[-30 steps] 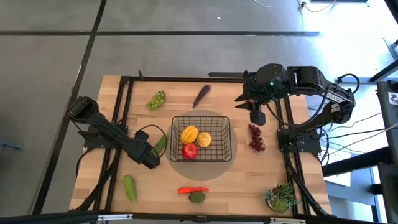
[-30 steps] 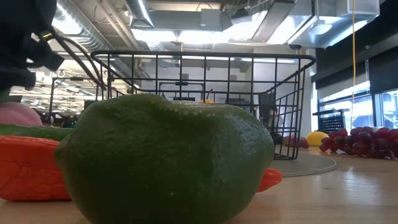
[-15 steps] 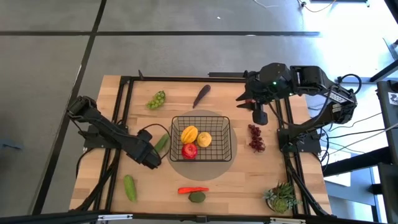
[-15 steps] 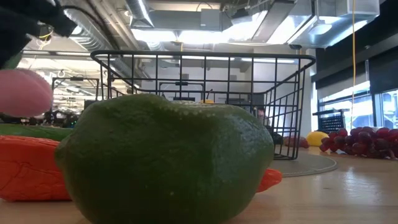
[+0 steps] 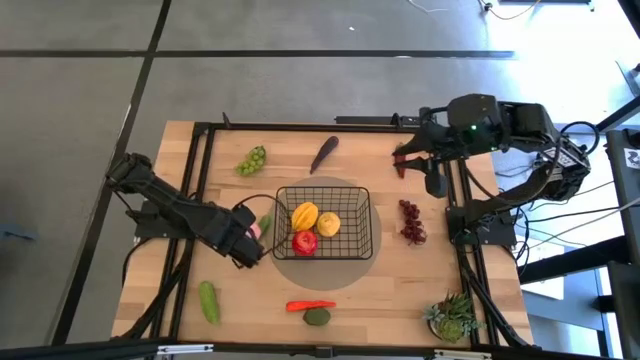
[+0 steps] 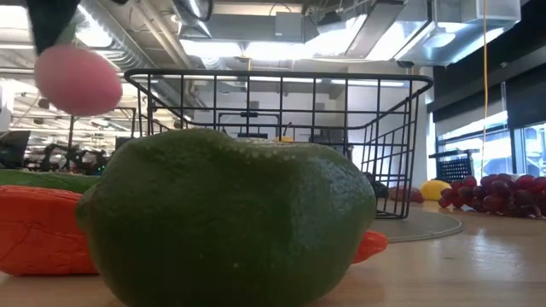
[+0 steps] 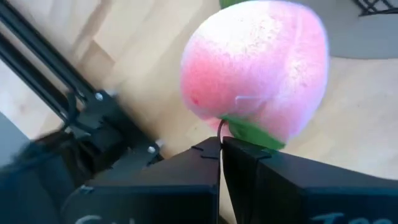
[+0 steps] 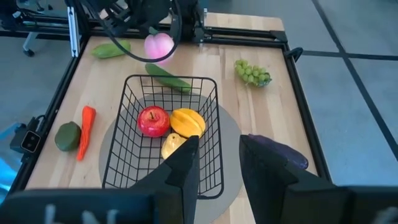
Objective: Build produce basket
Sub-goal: Put the pink peach into the black wire basket
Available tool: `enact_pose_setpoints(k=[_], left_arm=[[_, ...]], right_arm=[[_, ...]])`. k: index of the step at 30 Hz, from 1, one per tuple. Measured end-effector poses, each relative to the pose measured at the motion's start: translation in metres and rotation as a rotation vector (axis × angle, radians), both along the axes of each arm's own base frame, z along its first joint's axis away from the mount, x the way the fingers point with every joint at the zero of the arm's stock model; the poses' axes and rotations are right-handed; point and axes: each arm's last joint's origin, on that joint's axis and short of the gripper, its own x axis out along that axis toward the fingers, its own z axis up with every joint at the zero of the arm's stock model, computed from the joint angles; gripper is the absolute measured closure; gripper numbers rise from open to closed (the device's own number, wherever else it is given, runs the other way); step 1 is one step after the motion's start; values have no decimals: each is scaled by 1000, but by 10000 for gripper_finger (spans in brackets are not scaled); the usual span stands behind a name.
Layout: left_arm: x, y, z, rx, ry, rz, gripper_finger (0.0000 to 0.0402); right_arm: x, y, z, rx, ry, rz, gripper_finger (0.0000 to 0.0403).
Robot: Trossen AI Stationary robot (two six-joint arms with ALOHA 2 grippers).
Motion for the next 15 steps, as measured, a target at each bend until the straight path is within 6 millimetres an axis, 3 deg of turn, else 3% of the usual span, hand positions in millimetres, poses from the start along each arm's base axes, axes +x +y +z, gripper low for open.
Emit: enact_pose_setpoints(k=[15], left_arm=[[25,37,71,47,-176,-353,401]], right_arm=[[-2,0,1,1,-4,-1,295]])
